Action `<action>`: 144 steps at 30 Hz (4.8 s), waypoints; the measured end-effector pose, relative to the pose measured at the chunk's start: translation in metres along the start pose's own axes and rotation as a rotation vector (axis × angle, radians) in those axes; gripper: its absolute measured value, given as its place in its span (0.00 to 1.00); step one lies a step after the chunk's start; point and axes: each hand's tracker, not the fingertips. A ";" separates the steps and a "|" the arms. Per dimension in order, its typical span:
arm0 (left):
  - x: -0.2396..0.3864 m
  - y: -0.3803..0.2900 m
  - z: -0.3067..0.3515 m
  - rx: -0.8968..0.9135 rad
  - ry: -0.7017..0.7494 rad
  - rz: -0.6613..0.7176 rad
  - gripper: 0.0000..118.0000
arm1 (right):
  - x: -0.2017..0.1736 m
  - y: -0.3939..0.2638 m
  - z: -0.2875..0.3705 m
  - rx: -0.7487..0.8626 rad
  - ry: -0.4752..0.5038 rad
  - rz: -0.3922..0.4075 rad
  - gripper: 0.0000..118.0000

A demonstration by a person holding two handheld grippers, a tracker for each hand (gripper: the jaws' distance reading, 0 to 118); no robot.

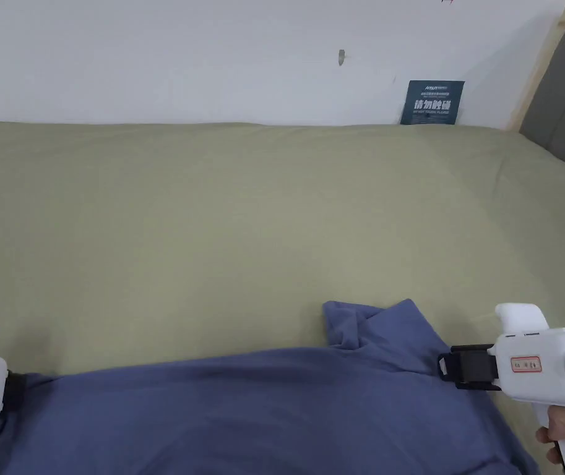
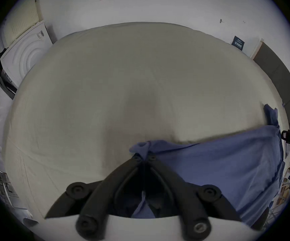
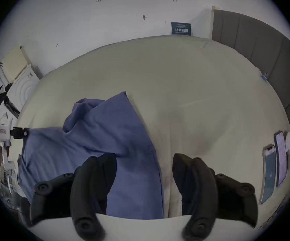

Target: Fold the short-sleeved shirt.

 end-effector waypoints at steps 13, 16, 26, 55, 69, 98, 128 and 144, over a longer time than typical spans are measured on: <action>-0.011 -0.014 0.038 0.015 -0.018 0.003 0.00 | -0.010 -0.012 0.046 0.075 -0.015 0.014 0.03; -0.016 -0.024 0.073 0.050 -0.034 0.015 0.00 | -0.016 -0.020 0.086 0.124 0.007 0.015 0.03; -0.040 -0.103 0.176 0.162 -0.106 0.000 0.00 | -0.024 -0.094 0.197 0.226 0.035 0.047 0.03; -0.045 -0.216 0.221 0.344 -0.048 0.100 0.51 | -0.022 -0.215 0.223 0.357 -0.041 -0.016 0.55; 0.095 -0.211 0.358 0.972 0.015 0.023 0.00 | -0.198 -0.172 0.318 0.916 -0.114 0.131 0.01; -0.153 -0.188 0.146 -0.067 -0.618 0.381 0.00 | -0.249 -0.180 0.282 0.795 -0.080 0.204 0.01; -0.135 -0.207 0.096 -0.172 -0.855 0.526 0.05 | -0.228 -0.180 0.293 0.789 -0.094 0.145 0.01; -0.130 -0.175 0.221 0.018 -0.626 0.320 0.05 | -0.205 -0.186 0.309 0.828 -0.100 0.100 0.01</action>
